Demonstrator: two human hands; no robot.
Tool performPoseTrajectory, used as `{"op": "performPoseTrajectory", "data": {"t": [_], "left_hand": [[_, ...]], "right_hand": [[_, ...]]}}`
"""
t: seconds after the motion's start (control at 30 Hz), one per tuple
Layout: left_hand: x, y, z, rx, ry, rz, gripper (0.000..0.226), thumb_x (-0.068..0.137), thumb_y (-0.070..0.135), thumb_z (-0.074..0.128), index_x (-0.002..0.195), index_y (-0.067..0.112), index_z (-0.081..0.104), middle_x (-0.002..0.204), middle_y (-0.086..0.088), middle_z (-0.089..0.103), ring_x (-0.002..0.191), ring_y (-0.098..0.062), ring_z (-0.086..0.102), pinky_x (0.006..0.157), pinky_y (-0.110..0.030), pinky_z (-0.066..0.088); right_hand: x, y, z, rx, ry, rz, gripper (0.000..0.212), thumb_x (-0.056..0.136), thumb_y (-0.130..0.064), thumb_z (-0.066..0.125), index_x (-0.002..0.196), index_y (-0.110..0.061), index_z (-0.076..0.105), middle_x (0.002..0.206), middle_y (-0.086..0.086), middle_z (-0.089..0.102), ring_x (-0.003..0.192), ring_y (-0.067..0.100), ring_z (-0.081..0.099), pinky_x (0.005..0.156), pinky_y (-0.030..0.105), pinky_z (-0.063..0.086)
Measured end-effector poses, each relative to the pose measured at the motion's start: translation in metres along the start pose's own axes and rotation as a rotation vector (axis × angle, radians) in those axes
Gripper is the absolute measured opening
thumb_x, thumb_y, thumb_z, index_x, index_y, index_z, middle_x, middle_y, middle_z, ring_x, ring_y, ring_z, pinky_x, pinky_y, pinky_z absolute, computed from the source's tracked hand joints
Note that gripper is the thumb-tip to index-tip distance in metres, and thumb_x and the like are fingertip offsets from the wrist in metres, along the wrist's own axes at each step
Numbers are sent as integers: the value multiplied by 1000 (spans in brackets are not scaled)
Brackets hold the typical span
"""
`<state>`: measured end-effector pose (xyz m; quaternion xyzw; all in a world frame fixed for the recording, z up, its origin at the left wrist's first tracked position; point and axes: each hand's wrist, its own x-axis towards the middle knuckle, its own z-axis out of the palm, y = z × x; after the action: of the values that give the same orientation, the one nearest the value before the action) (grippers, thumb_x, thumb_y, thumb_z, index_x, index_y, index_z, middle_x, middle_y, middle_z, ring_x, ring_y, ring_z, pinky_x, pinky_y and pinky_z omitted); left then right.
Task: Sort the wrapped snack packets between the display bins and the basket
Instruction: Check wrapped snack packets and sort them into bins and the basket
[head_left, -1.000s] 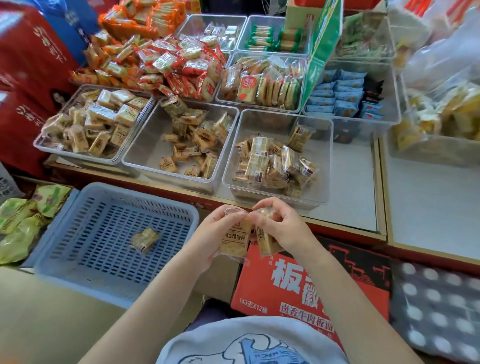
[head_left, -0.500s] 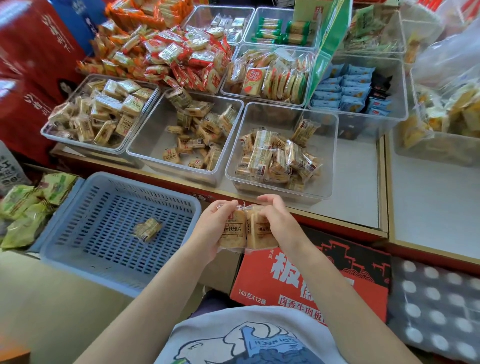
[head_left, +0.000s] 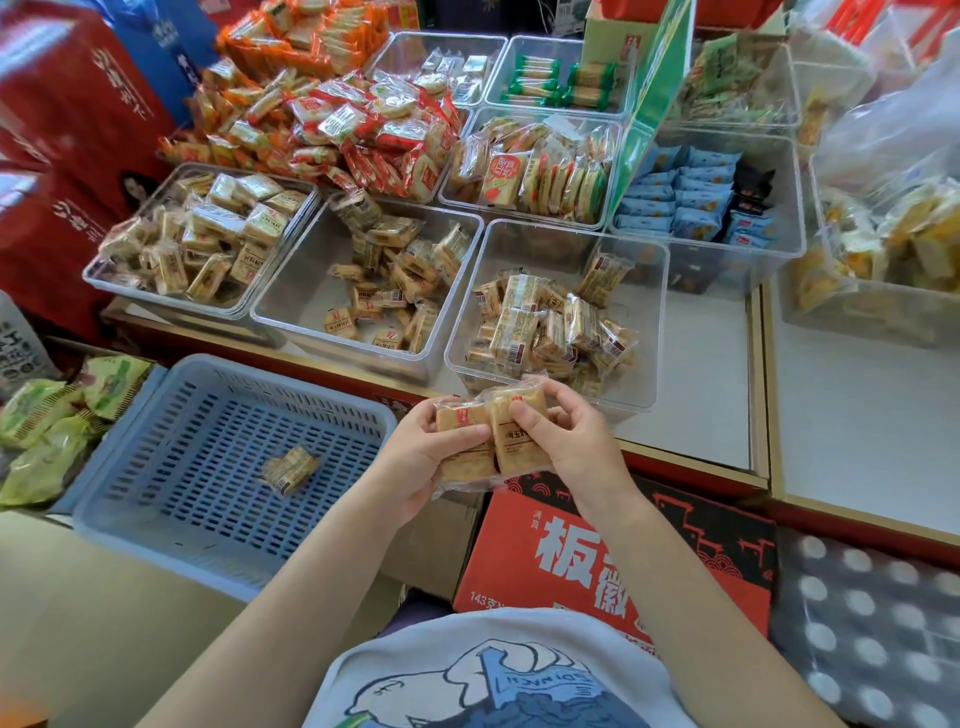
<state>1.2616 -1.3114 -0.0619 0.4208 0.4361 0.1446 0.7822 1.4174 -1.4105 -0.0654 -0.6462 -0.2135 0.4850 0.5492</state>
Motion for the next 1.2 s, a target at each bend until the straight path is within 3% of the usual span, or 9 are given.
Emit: {"op": "performPoseTrajectory", "data": {"t": [0.1, 0.23, 0.37, 0.47, 0.67, 0.8, 0.97, 1.1, 1.2], "left_hand": [[1, 0, 1, -83, -101, -18, 60, 87, 14, 77, 137, -5, 51, 128, -30, 65, 107, -43, 70, 73, -45, 62], [2, -1, 5, -58, -81, -67, 48, 95, 18, 66, 136, -4, 55, 115, -21, 70, 91, -29, 73, 73, -36, 63], [-2, -2, 5, -80, -123, -82, 48, 96, 22, 63, 137, -3, 56, 113, -22, 69, 89, -29, 72, 73, -36, 62], [-4, -2, 7, -42, -175, -49, 40, 95, 23, 63, 129, 2, 65, 112, -21, 72, 90, -28, 74, 70, -34, 63], [-2, -4, 6, -140, -10, -33, 40, 87, 17, 70, 124, 2, 66, 111, -20, 75, 87, -28, 76, 61, -34, 61], [0, -6, 8, -198, 95, 5, 43, 82, 16, 74, 122, 4, 67, 113, -21, 74, 90, -30, 76, 61, -39, 63], [6, -11, 10, -146, 246, 75, 39, 85, 13, 78, 121, 4, 65, 113, -19, 75, 98, -33, 75, 69, -42, 64], [9, -19, 10, -127, 370, 95, 68, 71, 19, 92, 128, 10, 57, 117, -17, 73, 102, -32, 75, 71, -44, 63], [8, -21, 10, -107, 395, 102, 61, 76, 16, 89, 127, 12, 56, 116, -14, 74, 101, -29, 75, 79, -46, 64]], "right_hand": [[-1, 2, 1, -96, -10, 21, 40, 100, -51, 54, 138, -38, 55, 111, -3, 70, 88, 13, 70, 63, 27, 58], [-1, 6, 2, -163, -3, 91, 40, 106, -52, 35, 128, -28, 58, 108, -9, 67, 99, 8, 64, 86, 27, 51], [-3, 8, 0, -190, -91, 116, 43, 100, -59, 46, 127, -26, 52, 93, -13, 62, 78, -1, 59, 72, 23, 43], [-5, 10, -2, -173, -180, 79, 34, 103, -41, 56, 134, -28, 50, 90, -18, 61, 74, -4, 58, 72, 20, 42], [-5, 10, -5, 63, -215, 39, 38, 97, -17, 66, 135, -15, 61, 108, 1, 76, 91, 18, 68, 85, 35, 57], [-3, 10, 1, 266, -157, 71, 43, 85, -22, 71, 124, -4, 67, 103, 9, 76, 86, 16, 72, 77, 31, 59], [1, 14, 10, 170, 10, 101, 20, 95, -18, 70, 110, -5, 71, 93, 11, 78, 78, 20, 74, 71, 34, 62], [4, 16, 14, 144, 87, 149, 25, 93, -16, 73, 114, -1, 68, 98, 16, 77, 79, 25, 76, 66, 33, 62], [4, 17, 14, 104, 117, 155, 27, 92, -18, 75, 113, -3, 66, 95, 15, 77, 73, 24, 76, 57, 28, 58]]}}
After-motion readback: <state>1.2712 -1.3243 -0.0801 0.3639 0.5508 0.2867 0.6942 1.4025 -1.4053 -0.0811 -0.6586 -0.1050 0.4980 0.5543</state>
